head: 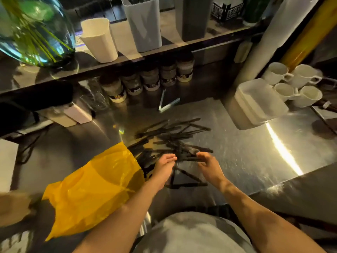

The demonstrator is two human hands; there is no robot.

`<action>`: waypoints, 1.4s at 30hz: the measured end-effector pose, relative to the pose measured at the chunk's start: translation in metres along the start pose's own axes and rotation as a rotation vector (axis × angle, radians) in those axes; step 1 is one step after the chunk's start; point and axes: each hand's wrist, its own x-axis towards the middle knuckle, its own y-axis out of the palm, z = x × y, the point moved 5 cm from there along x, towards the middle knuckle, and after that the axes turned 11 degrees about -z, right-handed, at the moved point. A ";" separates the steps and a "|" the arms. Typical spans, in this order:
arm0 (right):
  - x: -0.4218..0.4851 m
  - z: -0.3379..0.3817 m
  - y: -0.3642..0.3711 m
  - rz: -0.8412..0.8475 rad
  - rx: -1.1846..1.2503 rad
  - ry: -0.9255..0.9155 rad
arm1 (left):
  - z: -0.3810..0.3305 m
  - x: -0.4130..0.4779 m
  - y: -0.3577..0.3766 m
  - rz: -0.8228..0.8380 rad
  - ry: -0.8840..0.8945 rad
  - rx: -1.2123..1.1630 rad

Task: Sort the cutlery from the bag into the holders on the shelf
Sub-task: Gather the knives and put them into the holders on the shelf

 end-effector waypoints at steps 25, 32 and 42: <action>0.037 -0.009 0.030 -0.039 -0.412 -0.309 | 0.026 0.006 0.016 0.013 -0.099 0.068; 0.030 0.008 0.007 -0.084 -0.215 -0.271 | -0.017 0.007 0.014 -0.066 0.345 0.322; 0.021 0.059 0.003 0.031 0.042 -0.273 | -0.023 0.018 0.027 -0.013 0.438 0.535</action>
